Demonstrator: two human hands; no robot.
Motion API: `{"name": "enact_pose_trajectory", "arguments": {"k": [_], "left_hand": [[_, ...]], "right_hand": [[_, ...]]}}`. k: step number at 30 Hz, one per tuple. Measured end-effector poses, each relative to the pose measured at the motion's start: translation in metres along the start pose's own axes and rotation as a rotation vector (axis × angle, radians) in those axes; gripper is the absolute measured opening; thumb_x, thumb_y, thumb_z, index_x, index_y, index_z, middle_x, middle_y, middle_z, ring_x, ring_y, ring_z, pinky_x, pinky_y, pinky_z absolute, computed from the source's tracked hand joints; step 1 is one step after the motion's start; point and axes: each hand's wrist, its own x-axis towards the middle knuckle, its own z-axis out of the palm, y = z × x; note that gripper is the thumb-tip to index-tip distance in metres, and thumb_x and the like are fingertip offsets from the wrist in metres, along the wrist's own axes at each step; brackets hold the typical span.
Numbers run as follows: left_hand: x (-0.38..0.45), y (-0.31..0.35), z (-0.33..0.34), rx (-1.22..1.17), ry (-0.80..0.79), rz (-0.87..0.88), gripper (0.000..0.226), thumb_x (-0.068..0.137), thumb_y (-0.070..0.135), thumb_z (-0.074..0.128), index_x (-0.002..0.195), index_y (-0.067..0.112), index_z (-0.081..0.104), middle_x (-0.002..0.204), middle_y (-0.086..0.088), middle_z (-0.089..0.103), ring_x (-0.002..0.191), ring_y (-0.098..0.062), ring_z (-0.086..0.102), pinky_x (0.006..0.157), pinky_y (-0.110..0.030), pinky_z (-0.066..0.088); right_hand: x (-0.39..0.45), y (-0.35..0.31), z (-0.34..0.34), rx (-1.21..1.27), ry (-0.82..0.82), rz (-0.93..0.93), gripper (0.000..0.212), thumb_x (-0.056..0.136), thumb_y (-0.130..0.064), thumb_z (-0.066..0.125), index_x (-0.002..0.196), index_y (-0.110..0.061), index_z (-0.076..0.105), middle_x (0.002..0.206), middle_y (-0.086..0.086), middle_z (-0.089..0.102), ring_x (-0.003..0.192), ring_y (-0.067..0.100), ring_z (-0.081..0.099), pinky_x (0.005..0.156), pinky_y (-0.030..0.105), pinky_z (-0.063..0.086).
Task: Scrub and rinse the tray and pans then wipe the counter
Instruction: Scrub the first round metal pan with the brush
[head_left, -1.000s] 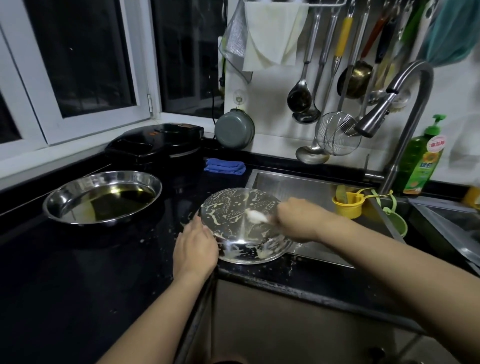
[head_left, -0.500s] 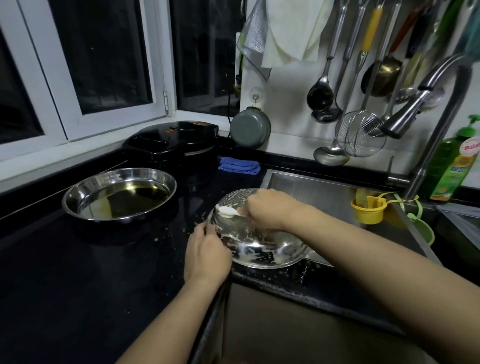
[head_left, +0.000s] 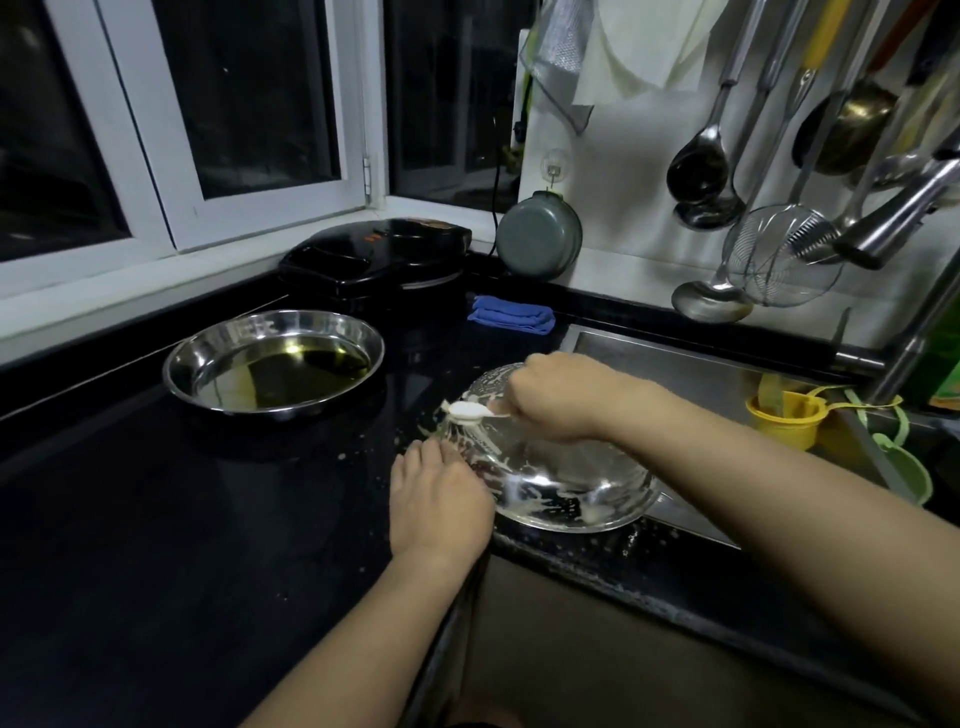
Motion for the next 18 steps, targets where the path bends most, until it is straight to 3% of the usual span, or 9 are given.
{"name": "enact_pose_trajectory", "arguments": {"k": [2,4,8,13,18], "left_hand": [[0.000,0.000,0.000,-0.004,-0.005,-0.004,0.054,0.099,0.025,0.037,0.150,0.007,0.043,0.147,-0.005,0.045,0.141,-0.023,0.035,0.122,-0.038,0.023],[0.000,-0.001,0.001,-0.008,-0.009,-0.010,0.055,0.099,0.023,0.036,0.151,0.007,0.042,0.149,-0.005,0.044,0.142,-0.023,0.034,0.122,-0.039,0.022],[0.000,0.002,0.001,-0.011,-0.016,-0.014,0.054,0.100,0.022,0.035,0.151,0.006,0.041,0.150,-0.006,0.043,0.143,-0.024,0.033,0.124,-0.042,0.021],[0.000,0.003,0.001,-0.005,-0.009,-0.018,0.053,0.099,0.022,0.034,0.148,0.005,0.044,0.147,-0.007,0.046,0.142,-0.025,0.034,0.123,-0.043,0.023],[-0.001,0.002,0.001,-0.005,-0.020,-0.018,0.052,0.099,0.022,0.035,0.148,0.005,0.044,0.148,-0.007,0.046,0.142,-0.025,0.035,0.123,-0.043,0.023]], "right_hand": [[0.025,0.007,0.007,0.036,-0.015,0.072,0.020,0.096,-0.034,0.052,0.083,-0.021,0.060,0.071,-0.001,0.044,0.072,0.030,0.055,0.064,0.036,0.043],[0.032,0.026,0.014,0.070,-0.045,0.172,0.018,0.093,-0.034,0.055,0.094,-0.019,0.065,0.083,0.003,0.055,0.075,0.029,0.055,0.068,0.036,0.046],[0.002,0.085,0.026,0.105,-0.072,0.430,0.028,0.091,-0.034,0.058,0.111,-0.016,0.068,0.091,0.005,0.057,0.079,0.027,0.056,0.070,0.033,0.046],[-0.024,0.077,0.040,0.079,-0.124,0.170,0.029,0.098,-0.034,0.049,0.117,-0.029,0.071,0.102,0.006,0.070,0.091,0.027,0.062,0.079,0.040,0.054],[-0.031,0.091,0.039,0.091,-0.073,0.419,0.027,0.095,-0.032,0.051,0.108,-0.023,0.072,0.099,0.009,0.069,0.085,0.028,0.065,0.077,0.037,0.055]]}}
